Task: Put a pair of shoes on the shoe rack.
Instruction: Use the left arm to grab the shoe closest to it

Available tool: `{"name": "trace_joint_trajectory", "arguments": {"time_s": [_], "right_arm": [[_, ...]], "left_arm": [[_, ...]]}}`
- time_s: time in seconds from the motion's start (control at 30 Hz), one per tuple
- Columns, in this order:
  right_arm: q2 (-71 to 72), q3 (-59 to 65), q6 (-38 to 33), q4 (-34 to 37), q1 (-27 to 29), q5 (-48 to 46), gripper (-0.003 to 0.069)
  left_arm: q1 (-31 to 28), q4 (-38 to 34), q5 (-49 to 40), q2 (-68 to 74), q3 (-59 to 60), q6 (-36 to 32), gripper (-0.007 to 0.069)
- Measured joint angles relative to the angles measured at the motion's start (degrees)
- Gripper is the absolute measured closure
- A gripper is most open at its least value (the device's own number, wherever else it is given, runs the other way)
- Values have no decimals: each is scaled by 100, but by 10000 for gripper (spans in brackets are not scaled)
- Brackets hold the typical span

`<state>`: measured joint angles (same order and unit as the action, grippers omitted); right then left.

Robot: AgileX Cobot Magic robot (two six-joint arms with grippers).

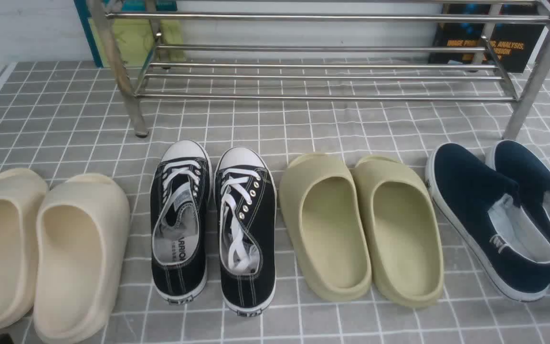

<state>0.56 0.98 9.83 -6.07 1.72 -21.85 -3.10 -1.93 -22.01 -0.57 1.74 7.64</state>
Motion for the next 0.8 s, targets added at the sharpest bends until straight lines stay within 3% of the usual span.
{"name": "trace_joint_trajectory", "arguments": {"time_s": [0.8], "right_arm": [[0,0,0,0,0,0,419]], "left_arm": [[0,-23,129,0,0,0,491]]}}
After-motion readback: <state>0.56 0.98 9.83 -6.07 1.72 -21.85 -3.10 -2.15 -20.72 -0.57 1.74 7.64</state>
